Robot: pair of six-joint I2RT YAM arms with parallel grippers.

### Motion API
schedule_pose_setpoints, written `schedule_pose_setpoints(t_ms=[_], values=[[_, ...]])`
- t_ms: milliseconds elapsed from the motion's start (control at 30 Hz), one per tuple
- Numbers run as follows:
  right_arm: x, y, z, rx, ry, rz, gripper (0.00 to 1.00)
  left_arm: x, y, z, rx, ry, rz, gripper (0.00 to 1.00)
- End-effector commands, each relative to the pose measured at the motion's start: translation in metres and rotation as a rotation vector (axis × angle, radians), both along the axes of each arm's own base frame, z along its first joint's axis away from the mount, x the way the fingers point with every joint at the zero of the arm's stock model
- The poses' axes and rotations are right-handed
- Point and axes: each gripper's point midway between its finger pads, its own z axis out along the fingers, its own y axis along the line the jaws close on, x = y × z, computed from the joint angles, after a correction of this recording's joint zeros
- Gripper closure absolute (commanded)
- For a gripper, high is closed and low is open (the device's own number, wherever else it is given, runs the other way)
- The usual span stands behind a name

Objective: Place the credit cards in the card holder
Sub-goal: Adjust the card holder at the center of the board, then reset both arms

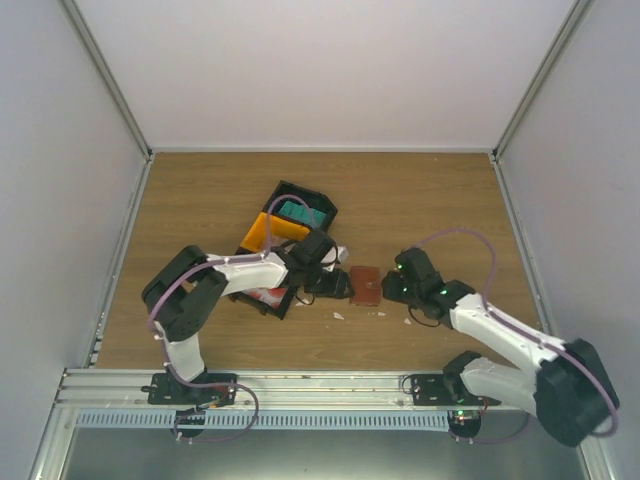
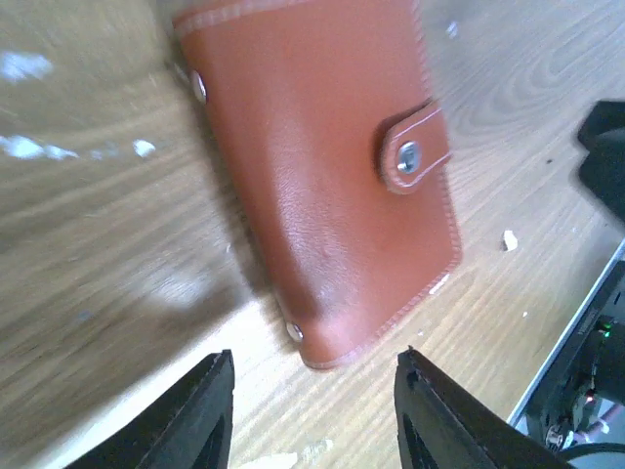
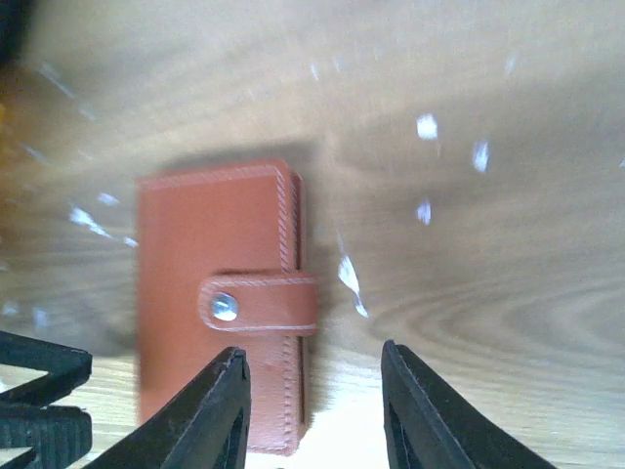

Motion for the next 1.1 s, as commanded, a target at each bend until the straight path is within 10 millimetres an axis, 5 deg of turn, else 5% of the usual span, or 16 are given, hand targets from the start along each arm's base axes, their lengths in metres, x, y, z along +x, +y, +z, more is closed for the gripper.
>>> schedule_pose_setpoints(t_ms=[0,167,333,500,600,833,1067], values=[[0.011,-0.028,0.064,-0.091,-0.151,-0.069,0.58,0.025,0.021,0.054,0.029,-0.211,0.122,0.48],[0.005,-0.060,0.138,-0.143,-0.294,-0.149,0.42,0.034,0.056,0.140,-0.014,-0.464,0.239,0.29],[-0.010,-0.083,0.197,-0.153,-0.450,-0.171,0.20,0.028,0.114,0.223,-0.040,-0.705,0.402,0.03],[-0.027,-0.099,0.255,-0.106,-0.594,-0.198,0.02,0.007,0.169,0.303,-0.115,-0.911,0.528,0.01],[-0.039,-0.116,0.279,-0.099,-0.659,-0.250,0.01,-0.015,0.203,0.338,-0.180,-1.035,0.579,0.01],[-0.060,-0.141,0.308,-0.052,-0.763,-0.344,0.00,-0.052,0.275,0.381,-0.231,-1.218,0.746,0.01],[-0.069,-0.152,0.312,-0.032,-0.797,-0.394,0.00,-0.056,0.295,0.369,-0.149,-1.208,0.793,0.01]])
